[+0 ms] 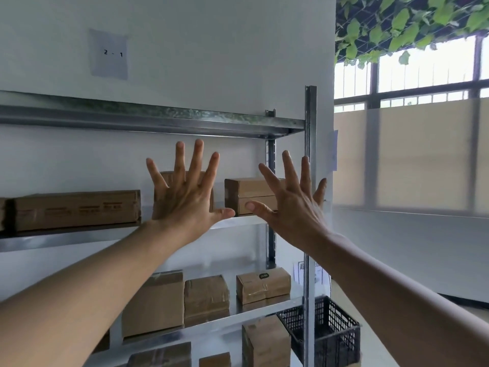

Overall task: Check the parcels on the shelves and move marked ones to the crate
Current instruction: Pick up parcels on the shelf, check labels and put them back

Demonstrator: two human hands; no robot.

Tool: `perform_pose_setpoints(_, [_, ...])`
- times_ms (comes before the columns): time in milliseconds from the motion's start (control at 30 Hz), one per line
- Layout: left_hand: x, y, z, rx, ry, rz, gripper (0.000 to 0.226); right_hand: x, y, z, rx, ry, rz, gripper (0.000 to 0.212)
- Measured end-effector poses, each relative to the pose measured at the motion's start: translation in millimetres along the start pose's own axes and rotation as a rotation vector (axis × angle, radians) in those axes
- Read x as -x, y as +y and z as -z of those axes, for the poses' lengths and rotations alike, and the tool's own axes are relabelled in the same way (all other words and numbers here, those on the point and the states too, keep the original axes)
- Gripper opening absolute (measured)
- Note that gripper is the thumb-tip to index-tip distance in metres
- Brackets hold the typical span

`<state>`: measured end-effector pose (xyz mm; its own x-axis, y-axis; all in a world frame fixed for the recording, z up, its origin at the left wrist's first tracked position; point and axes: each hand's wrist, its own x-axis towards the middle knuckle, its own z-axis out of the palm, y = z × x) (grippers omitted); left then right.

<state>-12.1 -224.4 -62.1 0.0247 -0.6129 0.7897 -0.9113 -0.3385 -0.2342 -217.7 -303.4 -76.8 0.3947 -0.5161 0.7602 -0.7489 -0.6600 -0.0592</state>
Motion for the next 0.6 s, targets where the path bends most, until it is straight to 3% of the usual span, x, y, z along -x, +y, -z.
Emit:
perform_pose_setpoints(167, [-31,-2,-59,0.072,-0.011,0.014,0.112,-43,22,-46,0.025,-0.017,0.001,0.109])
perform_pose_setpoints(433, [-98,-3,-152,0.094,0.041,0.015,0.111,-110,50,-121,0.046,-0.039,-0.009,0.091])
perform_pose_setpoints(600, [-129,10,-195,0.099,0.031,-0.009,0.112,-135,73,-160,0.006,-0.049,-0.033,0.096])
